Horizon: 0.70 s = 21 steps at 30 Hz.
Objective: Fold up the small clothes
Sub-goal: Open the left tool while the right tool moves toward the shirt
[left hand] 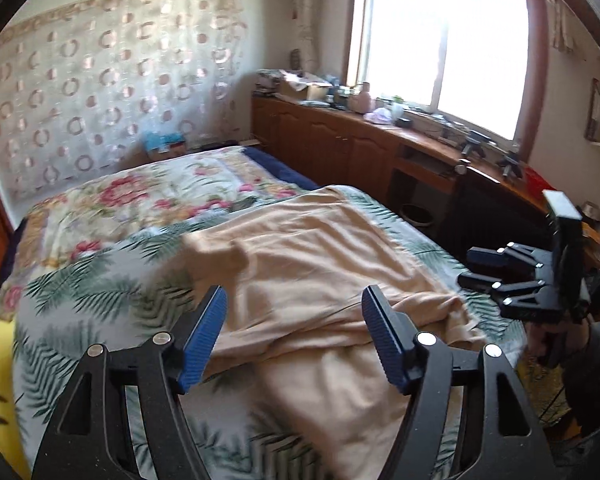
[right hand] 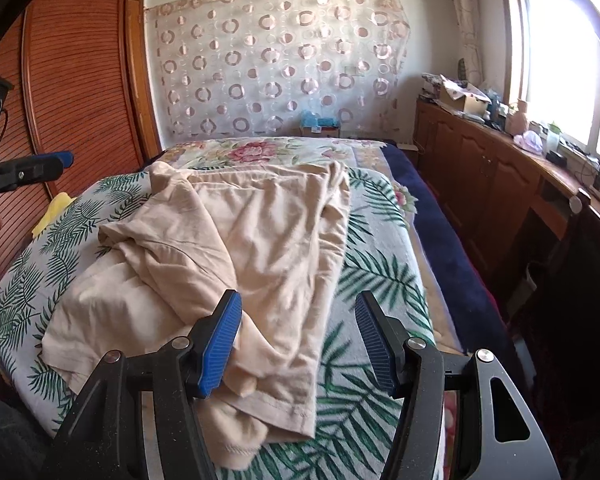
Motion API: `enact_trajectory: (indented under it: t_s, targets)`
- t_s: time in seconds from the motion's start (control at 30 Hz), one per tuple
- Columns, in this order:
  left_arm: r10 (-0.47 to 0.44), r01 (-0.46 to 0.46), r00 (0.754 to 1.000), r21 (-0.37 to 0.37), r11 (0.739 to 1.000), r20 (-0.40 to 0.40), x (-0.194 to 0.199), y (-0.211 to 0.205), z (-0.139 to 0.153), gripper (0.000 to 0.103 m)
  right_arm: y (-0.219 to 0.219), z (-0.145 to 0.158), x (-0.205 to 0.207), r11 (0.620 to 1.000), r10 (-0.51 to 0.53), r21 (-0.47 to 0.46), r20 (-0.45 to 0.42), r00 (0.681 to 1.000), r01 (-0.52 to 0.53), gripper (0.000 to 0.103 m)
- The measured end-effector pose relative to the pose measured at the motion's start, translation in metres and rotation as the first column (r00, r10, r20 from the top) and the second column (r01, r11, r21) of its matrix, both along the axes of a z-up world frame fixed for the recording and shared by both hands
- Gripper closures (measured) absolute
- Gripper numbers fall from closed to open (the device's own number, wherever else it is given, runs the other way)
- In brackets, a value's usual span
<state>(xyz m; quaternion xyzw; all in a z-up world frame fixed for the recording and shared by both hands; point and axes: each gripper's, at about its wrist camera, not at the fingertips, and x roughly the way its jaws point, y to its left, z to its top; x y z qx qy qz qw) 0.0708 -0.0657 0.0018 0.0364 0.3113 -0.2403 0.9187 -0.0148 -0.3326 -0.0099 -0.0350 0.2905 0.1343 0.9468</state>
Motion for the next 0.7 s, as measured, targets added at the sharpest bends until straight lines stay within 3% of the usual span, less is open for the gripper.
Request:
enact_trajectory:
  t_s: [0.27,0.7]
  targets:
    - [0.144,-0.144,0.989,0.027,0.989,-0.015,0.000,0.058,-0.021,0.032,0.055,0.015,0.034,0.991,0.133,-0.037,0.018,0.991,-0.132,0.042]
    - [0.233,-0.233,0.972,0.015,0.972,-0.020,-0.001,0.098,-0.037,0.032,0.144,0.012,0.093,0.936,0.337,-0.085,-0.051,0.940,-0.340,0.042]
